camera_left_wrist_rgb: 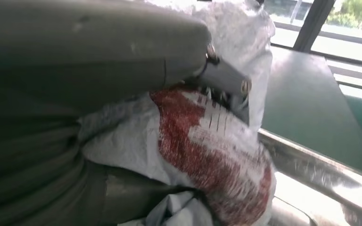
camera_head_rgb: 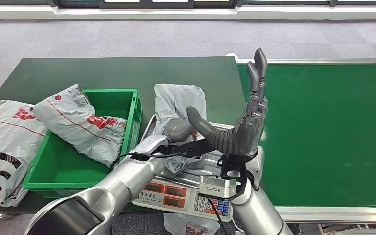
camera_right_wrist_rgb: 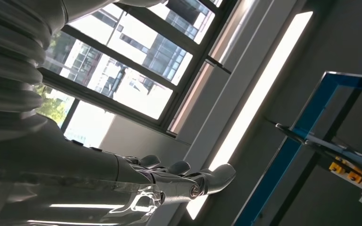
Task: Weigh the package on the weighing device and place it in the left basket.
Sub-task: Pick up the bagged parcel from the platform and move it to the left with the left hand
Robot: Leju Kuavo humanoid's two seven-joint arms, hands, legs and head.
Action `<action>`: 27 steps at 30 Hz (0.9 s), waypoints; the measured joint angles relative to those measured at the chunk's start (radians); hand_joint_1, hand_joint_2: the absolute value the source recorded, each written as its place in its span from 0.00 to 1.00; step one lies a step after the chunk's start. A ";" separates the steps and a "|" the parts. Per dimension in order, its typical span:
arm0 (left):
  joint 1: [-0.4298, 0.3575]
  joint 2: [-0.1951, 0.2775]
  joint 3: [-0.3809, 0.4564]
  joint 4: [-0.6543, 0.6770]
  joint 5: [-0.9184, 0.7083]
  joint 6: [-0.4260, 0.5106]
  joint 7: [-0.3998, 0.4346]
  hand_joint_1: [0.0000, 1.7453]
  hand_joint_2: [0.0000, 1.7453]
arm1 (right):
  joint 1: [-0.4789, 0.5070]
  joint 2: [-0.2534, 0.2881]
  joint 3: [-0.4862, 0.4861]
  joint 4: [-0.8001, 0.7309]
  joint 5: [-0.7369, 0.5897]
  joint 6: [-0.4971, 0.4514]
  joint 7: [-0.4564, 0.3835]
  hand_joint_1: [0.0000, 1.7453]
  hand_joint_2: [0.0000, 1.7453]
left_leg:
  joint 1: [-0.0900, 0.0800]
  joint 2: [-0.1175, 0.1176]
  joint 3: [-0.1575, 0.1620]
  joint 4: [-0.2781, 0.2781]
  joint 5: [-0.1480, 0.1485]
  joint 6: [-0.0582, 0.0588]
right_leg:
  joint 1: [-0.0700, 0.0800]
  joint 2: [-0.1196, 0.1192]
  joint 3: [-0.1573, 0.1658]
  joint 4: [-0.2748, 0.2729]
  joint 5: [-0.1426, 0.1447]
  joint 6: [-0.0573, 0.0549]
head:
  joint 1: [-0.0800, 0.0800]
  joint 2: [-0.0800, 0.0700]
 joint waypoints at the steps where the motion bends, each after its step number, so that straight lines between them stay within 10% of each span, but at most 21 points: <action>1: -0.004 0.004 0.000 -0.002 0.005 0.020 -0.007 1.00 1.00 | 0.000 0.000 0.000 0.000 0.002 0.000 0.000 0.00 1.00 | 0.000 0.000 0.000 0.000 0.000 0.000 | 0.000 0.000 0.000 0.000 0.000 0.000 | 0.000 0.000; 11: -0.027 0.054 0.008 -0.079 -0.013 0.244 -0.064 1.00 1.00 | 0.017 0.000 0.000 0.000 0.036 0.000 0.005 0.00 1.00 | 0.000 0.000 -0.001 0.000 0.000 0.000 | 0.000 0.000 -0.001 0.001 0.000 0.000 | 0.000 0.000; 27: 0.055 0.209 0.045 -0.429 -0.430 0.582 0.111 1.00 1.00 | 0.040 -0.003 0.000 -0.005 0.022 -0.001 -0.027 0.00 1.00 | 0.000 0.000 -0.002 0.000 0.001 -0.001 | 0.000 0.001 -0.003 0.001 0.000 0.000 | 0.000 0.000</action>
